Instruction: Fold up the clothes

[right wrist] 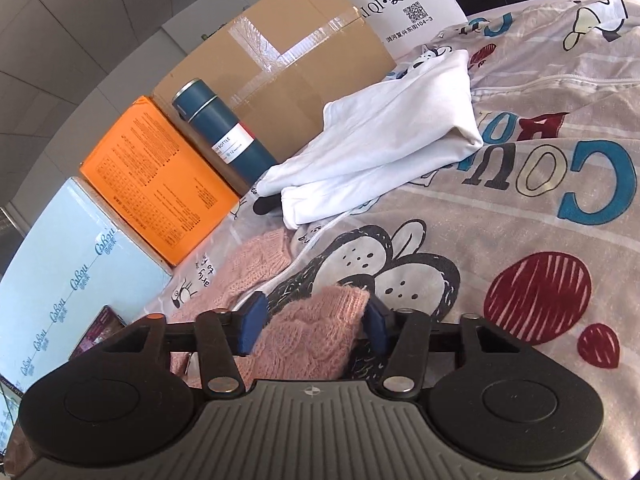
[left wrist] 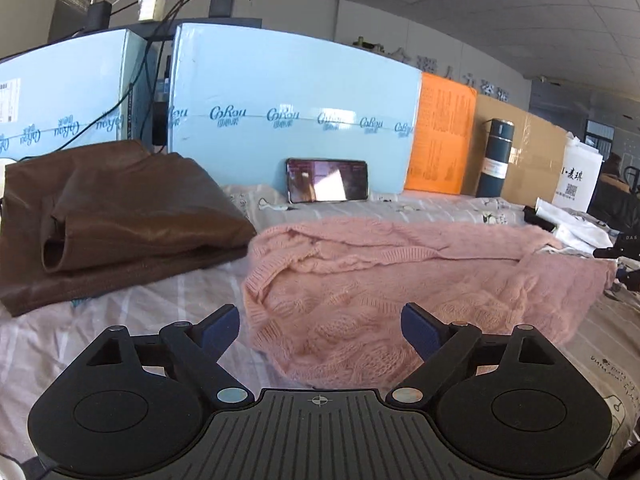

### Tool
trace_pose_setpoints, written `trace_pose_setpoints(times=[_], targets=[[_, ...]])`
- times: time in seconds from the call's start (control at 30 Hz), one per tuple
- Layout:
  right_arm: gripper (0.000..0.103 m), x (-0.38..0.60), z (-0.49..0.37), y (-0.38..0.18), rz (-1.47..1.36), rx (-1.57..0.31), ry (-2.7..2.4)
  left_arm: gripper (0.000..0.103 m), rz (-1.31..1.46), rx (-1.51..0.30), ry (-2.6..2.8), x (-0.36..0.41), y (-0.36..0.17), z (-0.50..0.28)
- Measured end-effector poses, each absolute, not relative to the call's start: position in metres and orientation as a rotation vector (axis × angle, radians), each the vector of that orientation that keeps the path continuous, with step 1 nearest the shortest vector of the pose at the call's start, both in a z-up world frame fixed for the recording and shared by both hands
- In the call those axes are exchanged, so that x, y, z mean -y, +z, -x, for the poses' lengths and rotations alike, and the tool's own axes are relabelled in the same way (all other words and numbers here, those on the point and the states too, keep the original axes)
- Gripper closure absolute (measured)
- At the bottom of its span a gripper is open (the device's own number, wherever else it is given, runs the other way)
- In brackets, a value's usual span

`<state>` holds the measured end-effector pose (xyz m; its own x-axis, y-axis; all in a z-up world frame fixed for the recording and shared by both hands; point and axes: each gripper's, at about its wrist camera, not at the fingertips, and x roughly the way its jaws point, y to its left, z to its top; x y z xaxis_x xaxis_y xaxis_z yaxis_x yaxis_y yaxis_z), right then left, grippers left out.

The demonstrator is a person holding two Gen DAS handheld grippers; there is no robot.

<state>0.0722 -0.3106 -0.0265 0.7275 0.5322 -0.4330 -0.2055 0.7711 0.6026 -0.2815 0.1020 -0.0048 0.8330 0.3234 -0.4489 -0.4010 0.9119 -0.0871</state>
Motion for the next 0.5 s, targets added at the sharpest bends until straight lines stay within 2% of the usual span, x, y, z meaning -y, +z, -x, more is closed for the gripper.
trace_pose_setpoints(times=[0.07, 0.1, 0.2, 0.43, 0.5], targets=[[0.088, 0.309, -0.069, -0.02, -0.513, -0.578, 0.465, 0.012, 0.176, -0.474, 0.382, -0.102, -0.01, 0.278], [0.09, 0.309, -0.065, -0.015, -0.482, -0.527, 0.479, 0.012, 0.173, -0.49, 0.381, -0.101, -0.012, 0.276], [0.092, 0.309, -0.053, 0.003, -0.308, -0.398, 0.441, 0.012, 0.159, -0.503, 0.379, -0.099, -0.014, 0.274], [0.092, 0.299, -0.079, -0.012, -0.053, -0.514, 0.371, 0.01, 0.129, -0.518, 0.374, -0.094, -0.014, 0.271], [0.096, 0.297, -0.085, -0.011, -0.01, -0.513, 0.379, 0.01, 0.13, -0.511, 0.364, -0.096, -0.014, 0.271]])
